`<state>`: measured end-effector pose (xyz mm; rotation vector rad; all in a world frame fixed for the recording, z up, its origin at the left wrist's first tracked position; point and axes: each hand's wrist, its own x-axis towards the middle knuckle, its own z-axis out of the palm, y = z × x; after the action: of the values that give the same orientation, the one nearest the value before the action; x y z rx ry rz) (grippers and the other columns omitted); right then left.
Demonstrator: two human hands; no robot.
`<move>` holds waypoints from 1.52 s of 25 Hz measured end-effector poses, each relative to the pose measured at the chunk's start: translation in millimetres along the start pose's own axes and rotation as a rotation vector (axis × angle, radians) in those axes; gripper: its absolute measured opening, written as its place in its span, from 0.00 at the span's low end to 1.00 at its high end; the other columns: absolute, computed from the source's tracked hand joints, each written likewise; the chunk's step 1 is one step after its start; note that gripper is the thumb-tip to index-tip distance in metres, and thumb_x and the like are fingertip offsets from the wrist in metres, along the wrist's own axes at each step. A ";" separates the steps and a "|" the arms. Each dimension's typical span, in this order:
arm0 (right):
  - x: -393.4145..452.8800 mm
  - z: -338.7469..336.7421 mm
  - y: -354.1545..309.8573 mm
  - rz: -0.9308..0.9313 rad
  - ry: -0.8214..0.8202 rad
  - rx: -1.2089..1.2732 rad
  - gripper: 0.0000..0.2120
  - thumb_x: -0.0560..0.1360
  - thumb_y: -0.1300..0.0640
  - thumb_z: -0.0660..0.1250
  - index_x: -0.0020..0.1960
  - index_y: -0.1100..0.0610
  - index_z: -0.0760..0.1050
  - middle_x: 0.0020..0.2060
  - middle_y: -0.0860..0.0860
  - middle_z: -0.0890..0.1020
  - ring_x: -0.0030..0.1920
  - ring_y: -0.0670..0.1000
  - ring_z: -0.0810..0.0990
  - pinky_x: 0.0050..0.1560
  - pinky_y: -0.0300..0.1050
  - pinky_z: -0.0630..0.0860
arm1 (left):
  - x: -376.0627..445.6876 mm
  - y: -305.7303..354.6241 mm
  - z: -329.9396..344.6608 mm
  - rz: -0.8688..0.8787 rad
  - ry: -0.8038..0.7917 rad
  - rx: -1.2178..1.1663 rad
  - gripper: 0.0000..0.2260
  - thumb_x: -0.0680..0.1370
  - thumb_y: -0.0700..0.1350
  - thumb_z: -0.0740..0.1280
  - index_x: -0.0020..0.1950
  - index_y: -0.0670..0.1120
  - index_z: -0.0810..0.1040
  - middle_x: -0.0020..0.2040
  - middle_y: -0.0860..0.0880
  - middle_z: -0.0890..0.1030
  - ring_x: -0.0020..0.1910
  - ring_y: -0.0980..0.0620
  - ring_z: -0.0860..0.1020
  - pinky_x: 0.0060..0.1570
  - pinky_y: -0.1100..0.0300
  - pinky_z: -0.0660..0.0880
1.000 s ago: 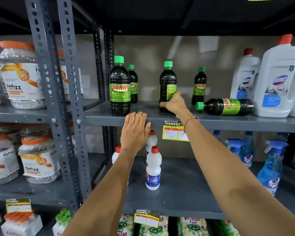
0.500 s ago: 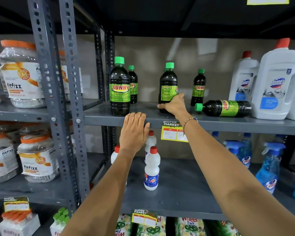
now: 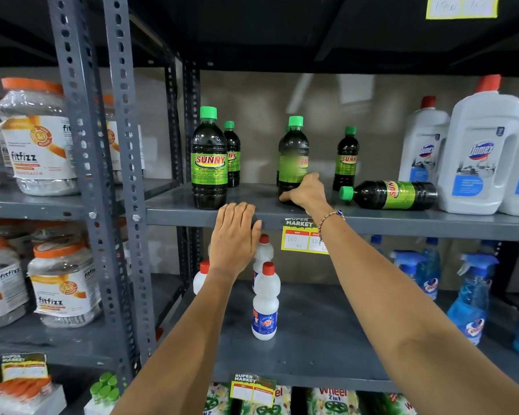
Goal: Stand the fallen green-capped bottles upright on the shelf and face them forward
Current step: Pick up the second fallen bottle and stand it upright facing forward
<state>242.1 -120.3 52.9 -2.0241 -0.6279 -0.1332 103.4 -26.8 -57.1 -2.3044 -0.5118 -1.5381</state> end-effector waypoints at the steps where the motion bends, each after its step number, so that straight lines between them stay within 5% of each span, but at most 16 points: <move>1: -0.2 0.2 -0.5 -0.002 0.009 -0.016 0.41 0.62 0.55 0.80 0.65 0.66 0.60 0.63 0.60 0.73 0.66 0.60 0.72 0.64 0.52 0.72 | -0.1 -0.5 -0.6 -0.001 -0.001 -0.009 0.15 0.80 0.49 0.56 0.59 0.41 0.74 0.56 0.44 0.79 0.57 0.43 0.76 0.66 0.51 0.61; 6: -3.9 1.5 1.3 -0.003 -0.067 0.025 0.35 0.66 0.60 0.76 0.65 0.65 0.60 0.60 0.60 0.75 0.62 0.59 0.75 0.55 0.47 0.73 | -2.7 -2.5 -0.8 0.008 -0.019 -0.004 0.15 0.80 0.49 0.56 0.60 0.41 0.74 0.57 0.44 0.79 0.58 0.43 0.75 0.66 0.51 0.62; 9: -4.3 -0.4 1.8 -0.027 -0.044 0.028 0.37 0.64 0.58 0.79 0.63 0.64 0.61 0.61 0.59 0.75 0.63 0.58 0.75 0.61 0.50 0.73 | -0.9 -1.3 -1.5 0.000 -0.034 -0.012 0.15 0.80 0.49 0.56 0.60 0.41 0.73 0.57 0.44 0.78 0.58 0.43 0.75 0.67 0.51 0.61; 13: -6.3 -0.5 0.7 -0.030 -0.078 0.009 0.34 0.65 0.60 0.76 0.64 0.64 0.61 0.61 0.59 0.75 0.62 0.58 0.75 0.56 0.46 0.73 | -0.5 -1.1 -2.9 -0.005 -0.058 -0.014 0.17 0.81 0.50 0.54 0.61 0.41 0.73 0.58 0.44 0.78 0.58 0.42 0.75 0.67 0.51 0.61; 19: -5.5 -0.5 0.0 -0.027 -0.024 -0.041 0.40 0.61 0.55 0.80 0.64 0.63 0.61 0.63 0.59 0.73 0.66 0.60 0.71 0.66 0.54 0.71 | 0.0 -0.7 -4.6 -0.003 -0.059 -0.011 0.18 0.81 0.50 0.53 0.61 0.41 0.73 0.57 0.44 0.78 0.58 0.43 0.75 0.66 0.52 0.60; 31: -5.5 -2.3 1.3 0.003 -0.093 0.043 0.36 0.65 0.59 0.77 0.63 0.63 0.59 0.61 0.59 0.74 0.63 0.59 0.74 0.61 0.51 0.73 | 0.0 2.7 -4.3 -0.028 -0.054 -0.048 0.17 0.81 0.50 0.53 0.60 0.42 0.74 0.57 0.45 0.79 0.58 0.44 0.75 0.67 0.52 0.63; 35: -2.6 -20.7 3.8 0.028 -0.156 0.042 0.38 0.67 0.64 0.74 0.69 0.67 0.55 0.64 0.61 0.72 0.65 0.58 0.72 0.55 0.44 0.69 | 13.9 12.8 -18.4 -0.096 -0.072 -0.170 0.16 0.81 0.50 0.51 0.54 0.43 0.75 0.53 0.46 0.78 0.53 0.46 0.75 0.58 0.54 0.69; 38: 10.5 -37.2 7.4 0.000 -0.156 0.051 0.38 0.70 0.66 0.72 0.73 0.67 0.55 0.68 0.62 0.70 0.68 0.58 0.70 0.63 0.47 0.69 | 52.1 20.6 -27.4 -0.013 -0.162 -0.295 0.14 0.81 0.49 0.54 0.56 0.42 0.74 0.55 0.45 0.76 0.53 0.45 0.74 0.52 0.54 0.71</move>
<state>260.7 -150.5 70.1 -1.9980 -0.7219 0.0412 109.2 -51.5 0.0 -2.6693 -0.3587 -1.5276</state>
